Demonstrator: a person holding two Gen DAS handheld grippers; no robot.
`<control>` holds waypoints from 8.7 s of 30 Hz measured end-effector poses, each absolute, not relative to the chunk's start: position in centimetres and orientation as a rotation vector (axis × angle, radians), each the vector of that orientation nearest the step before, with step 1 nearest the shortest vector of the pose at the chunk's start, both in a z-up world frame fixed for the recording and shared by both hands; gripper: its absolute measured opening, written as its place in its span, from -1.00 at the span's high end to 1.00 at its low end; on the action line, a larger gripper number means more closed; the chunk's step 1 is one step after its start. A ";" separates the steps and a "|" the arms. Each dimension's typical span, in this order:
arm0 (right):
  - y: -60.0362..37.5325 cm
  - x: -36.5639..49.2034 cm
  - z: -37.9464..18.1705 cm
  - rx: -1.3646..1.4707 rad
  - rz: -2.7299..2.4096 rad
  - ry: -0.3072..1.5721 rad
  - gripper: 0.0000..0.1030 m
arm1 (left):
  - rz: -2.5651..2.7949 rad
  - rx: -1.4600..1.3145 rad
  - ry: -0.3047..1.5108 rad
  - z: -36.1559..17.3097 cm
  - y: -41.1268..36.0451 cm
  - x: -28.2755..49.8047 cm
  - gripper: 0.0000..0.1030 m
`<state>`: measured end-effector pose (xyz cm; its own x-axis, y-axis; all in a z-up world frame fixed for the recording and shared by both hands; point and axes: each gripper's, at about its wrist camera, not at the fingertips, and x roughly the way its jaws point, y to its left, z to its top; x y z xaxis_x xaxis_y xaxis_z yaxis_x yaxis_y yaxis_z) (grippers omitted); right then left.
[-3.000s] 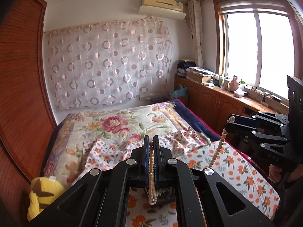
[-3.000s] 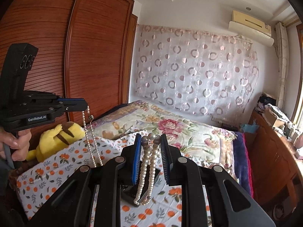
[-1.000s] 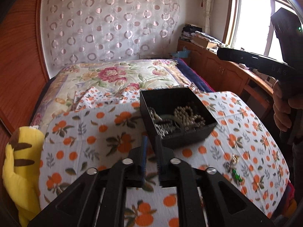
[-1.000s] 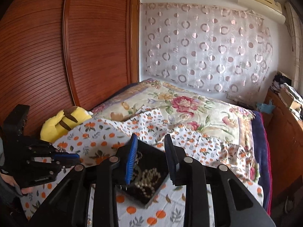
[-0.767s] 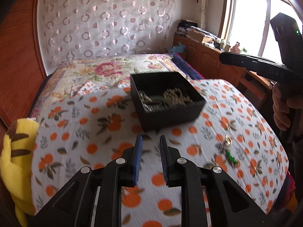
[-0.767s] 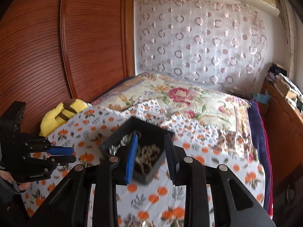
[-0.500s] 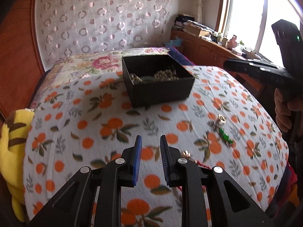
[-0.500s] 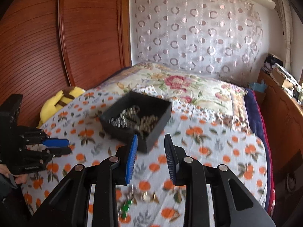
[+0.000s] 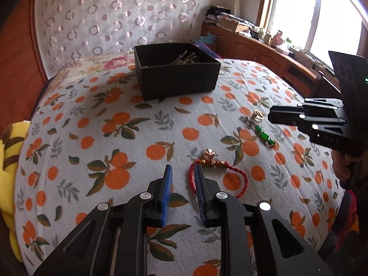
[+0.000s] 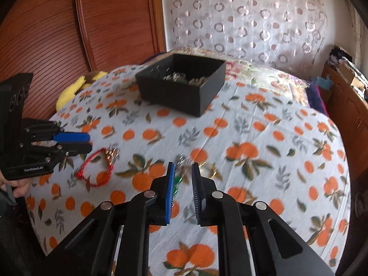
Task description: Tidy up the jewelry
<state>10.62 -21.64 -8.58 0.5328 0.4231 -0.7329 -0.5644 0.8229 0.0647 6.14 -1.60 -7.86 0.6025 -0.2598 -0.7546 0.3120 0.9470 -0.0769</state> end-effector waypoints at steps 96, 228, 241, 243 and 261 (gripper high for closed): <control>-18.2 12.8 -10.1 -0.316 0.576 0.862 0.84 | -0.306 0.010 0.736 -3.9 -0.4 5.2 0.97; -21.5 14.1 -10.1 -0.311 0.570 0.851 0.58 | -0.434 0.118 0.883 -8.1 -3.8 9.2 0.44; -22.2 14.1 -9.0 -0.278 0.562 0.819 0.57 | -0.440 0.144 0.887 -8.6 -4.6 8.9 0.44; -22.2 14.1 -8.8 -0.275 0.564 0.815 0.57 | -0.441 0.152 0.882 -8.6 -4.8 8.9 0.59; -19.5 18.5 -3.2 -0.196 0.624 0.677 0.57 | -0.370 0.103 0.774 -4.3 -3.3 12.5 0.73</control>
